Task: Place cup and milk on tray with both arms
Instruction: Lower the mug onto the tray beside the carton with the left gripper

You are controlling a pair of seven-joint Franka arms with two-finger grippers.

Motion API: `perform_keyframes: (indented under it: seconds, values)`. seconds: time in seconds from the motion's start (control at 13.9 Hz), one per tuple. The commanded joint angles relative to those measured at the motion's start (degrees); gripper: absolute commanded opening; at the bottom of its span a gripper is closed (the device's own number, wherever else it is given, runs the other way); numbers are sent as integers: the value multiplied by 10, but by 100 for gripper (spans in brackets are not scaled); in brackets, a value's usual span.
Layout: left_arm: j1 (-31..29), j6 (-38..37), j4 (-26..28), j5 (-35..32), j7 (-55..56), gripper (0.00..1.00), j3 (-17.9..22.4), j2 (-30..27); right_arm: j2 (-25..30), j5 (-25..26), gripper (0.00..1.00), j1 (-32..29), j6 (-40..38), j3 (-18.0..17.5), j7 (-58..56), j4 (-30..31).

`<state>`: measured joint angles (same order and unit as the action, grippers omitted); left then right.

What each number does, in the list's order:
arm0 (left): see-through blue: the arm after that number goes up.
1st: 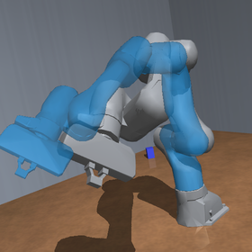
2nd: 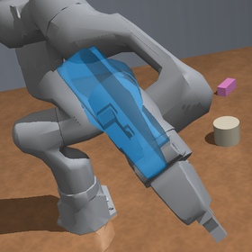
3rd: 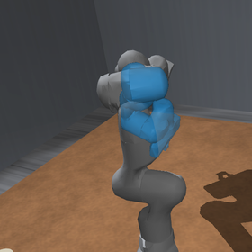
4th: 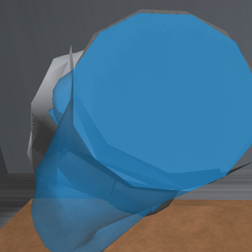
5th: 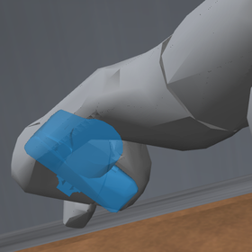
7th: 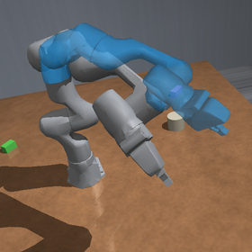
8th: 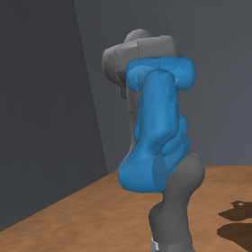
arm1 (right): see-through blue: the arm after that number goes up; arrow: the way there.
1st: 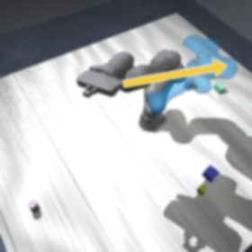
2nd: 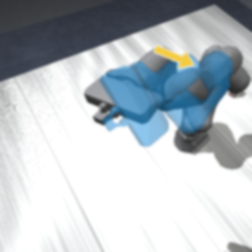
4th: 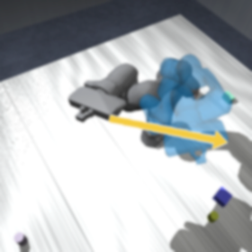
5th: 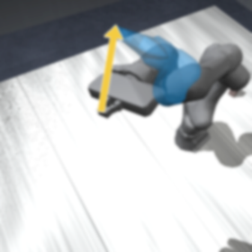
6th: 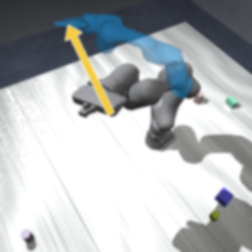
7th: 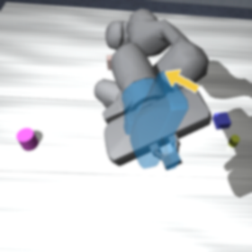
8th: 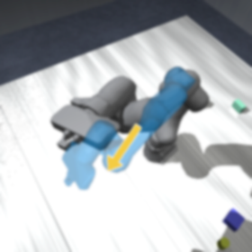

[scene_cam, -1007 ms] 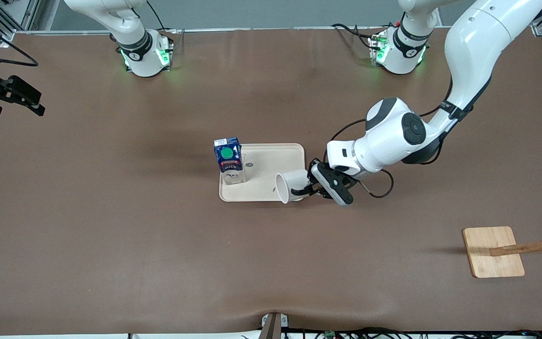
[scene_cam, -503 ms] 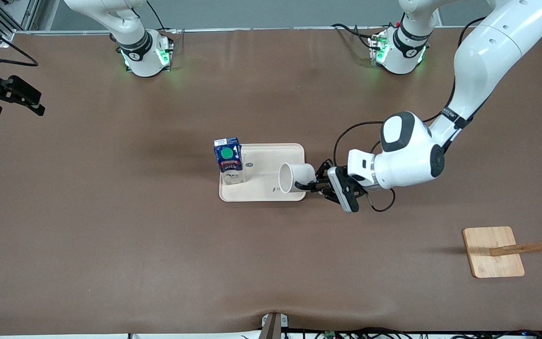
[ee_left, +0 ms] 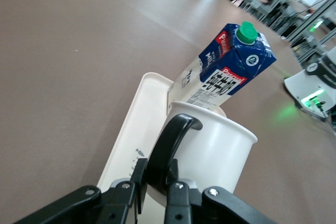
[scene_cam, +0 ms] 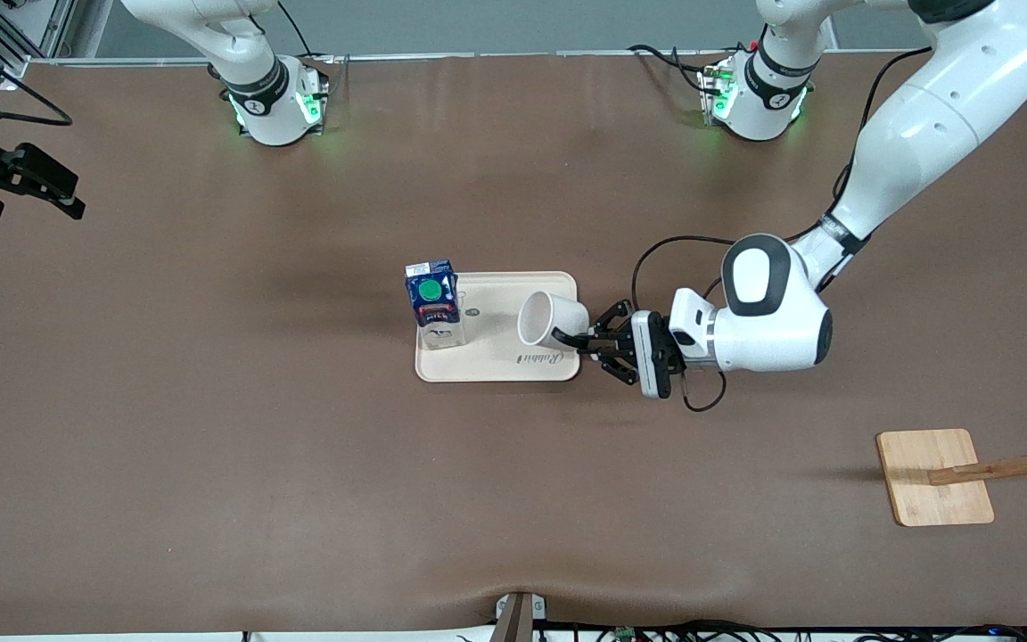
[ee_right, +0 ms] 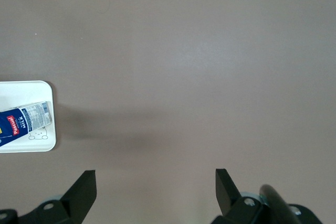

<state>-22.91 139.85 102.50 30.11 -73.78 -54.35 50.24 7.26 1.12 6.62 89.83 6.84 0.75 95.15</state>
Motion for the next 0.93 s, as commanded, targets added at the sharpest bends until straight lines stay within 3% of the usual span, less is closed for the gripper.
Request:
perform_keyframes:
  seconds: [0.0, 0.36, 0.5, 0.72, 0.86]
  values:
    - [-6, -6, -12, 42, -72, 0, -15, 64, -6, 2, 100, -7, -9, -3, -1, -14]
    - [3, -7, -22, 94, -191, 0, -10, 150, -6, 1, 100, -10, -10, -2, 0, -13]
    - [9, -12, -54, 108, -254, 0, -3, 195, -6, 0, 100, -12, -10, -3, 0, -13]
    - [19, -35, -65, 137, -289, 0, 12, 200, -6, 0, 100, -12, -10, -3, 1, -12]
    - [33, -36, -71, 199, -347, 0, 23, 202, -6, 0, 100, -12, -10, -3, 1, -12]
